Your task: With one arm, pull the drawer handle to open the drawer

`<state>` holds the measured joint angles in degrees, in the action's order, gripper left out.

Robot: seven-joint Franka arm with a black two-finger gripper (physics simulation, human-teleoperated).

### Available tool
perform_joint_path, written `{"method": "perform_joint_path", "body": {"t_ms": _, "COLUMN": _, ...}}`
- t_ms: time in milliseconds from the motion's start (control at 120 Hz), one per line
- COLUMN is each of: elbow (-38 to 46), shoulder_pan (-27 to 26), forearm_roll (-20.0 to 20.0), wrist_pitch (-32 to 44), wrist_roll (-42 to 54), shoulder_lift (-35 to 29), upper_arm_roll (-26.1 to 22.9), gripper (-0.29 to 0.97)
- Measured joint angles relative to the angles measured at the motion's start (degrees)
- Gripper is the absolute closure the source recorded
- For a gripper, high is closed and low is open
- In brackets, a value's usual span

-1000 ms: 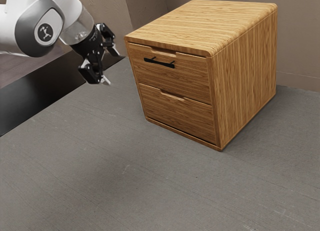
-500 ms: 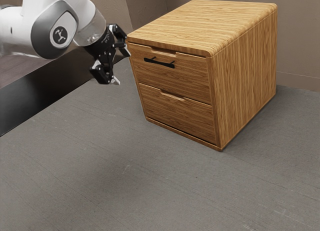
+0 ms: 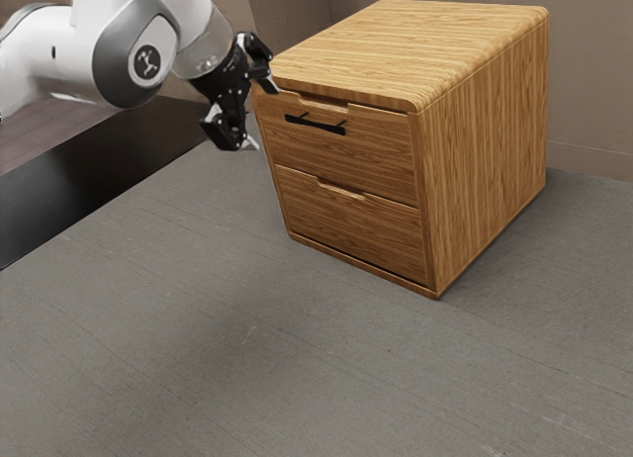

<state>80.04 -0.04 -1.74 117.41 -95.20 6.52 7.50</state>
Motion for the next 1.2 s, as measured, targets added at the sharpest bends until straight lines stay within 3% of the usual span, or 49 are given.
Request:
{"method": "perform_joint_path", "body": {"t_ms": 425, "elbow": -5.7, "shoulder_pan": 0.9, "forearm_roll": 0.2, "wrist_pitch": 0.5, "wrist_roll": 0.6, "shoulder_lift": 4.9, "upper_arm_roll": -1.5, "gripper": 0.00}}
{"method": "perform_joint_path", "body": {"t_ms": 1200, "elbow": -5.0, "shoulder_pan": 0.0, "forearm_roll": 1.3, "wrist_pitch": 0.6, "wrist_roll": 0.8, "shoulder_lift": 7.4, "upper_arm_roll": -1.5, "gripper": 0.00}}
